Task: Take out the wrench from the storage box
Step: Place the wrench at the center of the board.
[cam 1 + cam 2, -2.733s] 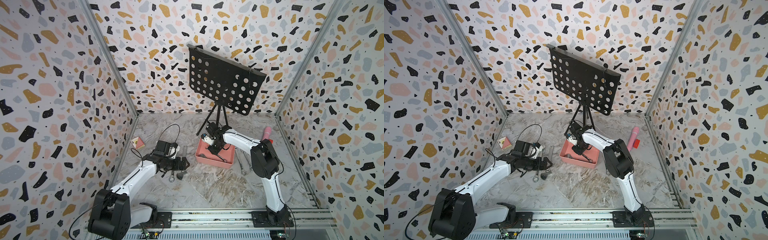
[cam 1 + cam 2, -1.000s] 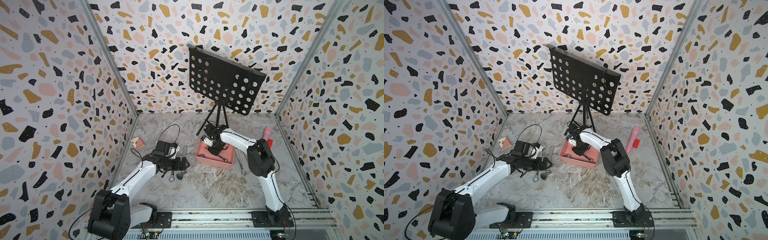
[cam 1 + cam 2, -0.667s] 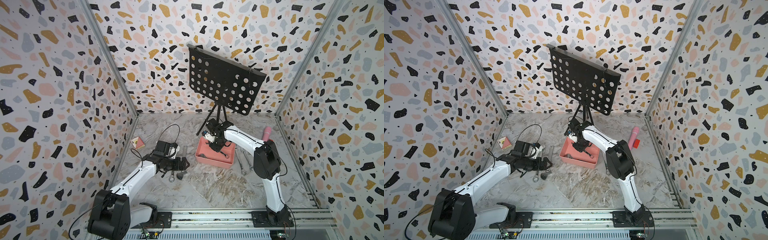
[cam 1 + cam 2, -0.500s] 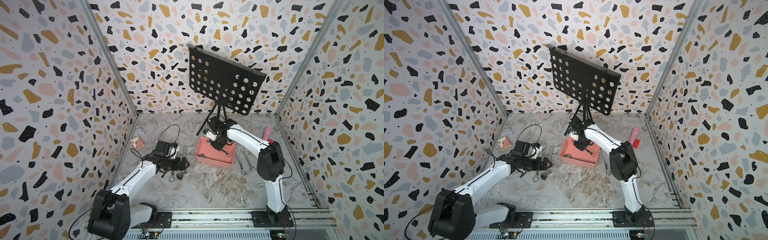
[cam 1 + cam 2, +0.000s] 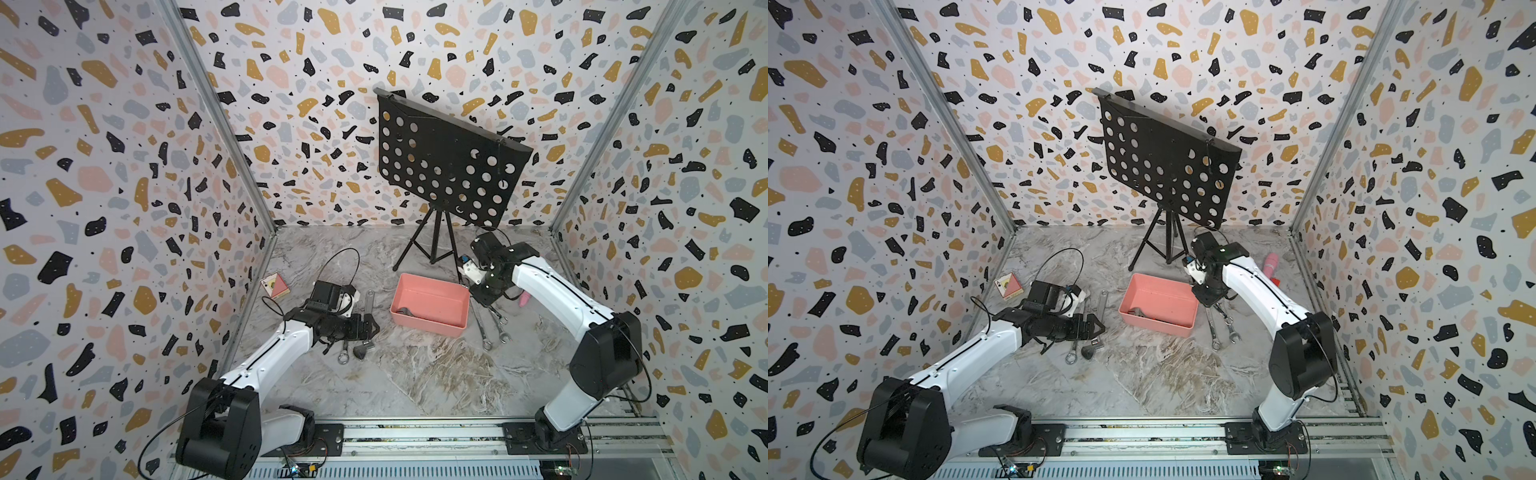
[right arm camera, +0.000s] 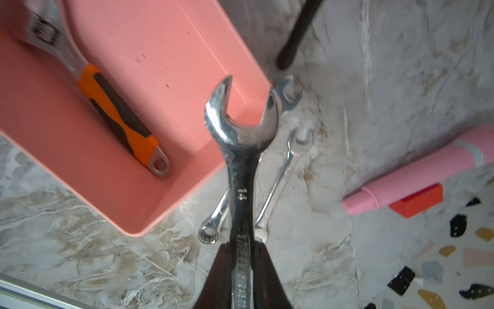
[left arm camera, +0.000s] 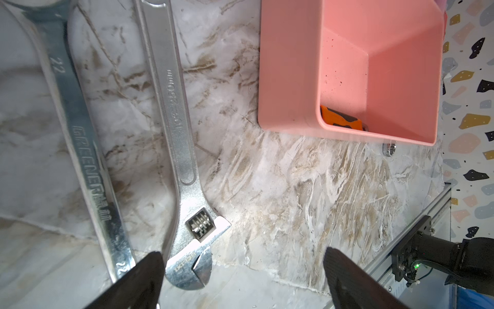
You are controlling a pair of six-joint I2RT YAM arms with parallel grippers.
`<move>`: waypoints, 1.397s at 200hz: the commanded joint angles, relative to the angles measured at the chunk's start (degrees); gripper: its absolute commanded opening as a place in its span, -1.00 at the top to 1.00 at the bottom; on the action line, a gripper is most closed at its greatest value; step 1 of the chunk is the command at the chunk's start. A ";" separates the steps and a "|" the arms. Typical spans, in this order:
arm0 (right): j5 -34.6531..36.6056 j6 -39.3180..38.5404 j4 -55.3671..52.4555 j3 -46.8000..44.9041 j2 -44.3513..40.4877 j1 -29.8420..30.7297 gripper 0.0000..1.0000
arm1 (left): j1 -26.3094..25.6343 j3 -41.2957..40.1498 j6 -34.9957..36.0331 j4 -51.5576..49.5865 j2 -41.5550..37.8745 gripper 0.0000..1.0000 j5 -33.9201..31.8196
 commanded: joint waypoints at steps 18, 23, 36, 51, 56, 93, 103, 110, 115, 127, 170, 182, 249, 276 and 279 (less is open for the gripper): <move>-2.17 1.56 5.34 -7.98 -2.72 -9.16 1.00 | 0.04 1.72 -0.91 -0.09 0.04 -0.93 1.12; -2.73 1.69 6.42 -8.85 -2.35 -10.04 1.00 | 0.06 1.74 -0.98 -0.02 0.05 -0.93 1.11; -2.87 1.46 8.18 -9.71 -0.75 -11.37 0.99 | 0.12 1.99 -1.13 -0.09 -0.16 -0.93 1.05; -3.33 1.16 10.43 -10.97 1.68 -13.02 0.98 | 0.05 2.14 -1.41 -0.05 -0.50 -0.92 0.90; -3.71 1.20 11.08 -11.23 2.39 -13.76 0.97 | 0.05 2.26 -1.41 -0.09 -0.58 -0.93 0.90; -4.61 1.46 14.94 -12.49 6.33 -16.86 0.96 | 0.03 1.81 -1.97 -0.09 -1.35 -0.92 0.76; -4.24 1.39 15.17 -12.24 7.25 -17.03 0.94 | 0.00 1.64 -2.07 -0.09 -1.39 -0.92 0.76; -4.35 1.30 15.14 -11.93 8.05 -17.35 0.93 | -0.04 1.63 -2.12 -0.10 -1.33 -0.93 0.72; -4.60 1.37 15.29 -11.67 8.40 -17.57 0.92 | -0.03 1.60 -2.17 -0.09 -1.47 -0.93 0.72; -4.61 1.52 15.71 -11.28 8.72 -18.03 0.90 | -0.04 1.69 -2.20 -0.09 -1.59 -0.93 0.61; -3.63 0.71 16.13 -9.18 8.84 -18.49 0.52 | 0.00 1.64 -2.07 -0.10 -1.24 -0.92 0.89; -3.15 -0.80 16.71 -9.42 8.47 -19.28 0.39 | 0.04 1.66 -2.08 -0.15 -1.24 -0.93 0.76; -3.65 -6.17 19.98 -10.41 11.45 -23.70 0.21 | -0.46 2.19 -1.70 -0.09 -0.14 -0.93 0.95; -5.33 -7.00 22.20 -10.51 11.79 -24.05 0.20 | -0.47 1.69 -1.25 -0.09 0.40 -0.93 1.12; -5.26 -7.12 22.39 -10.55 12.06 -24.05 0.20 | -0.48 1.70 -1.28 -0.09 0.43 -0.93 1.15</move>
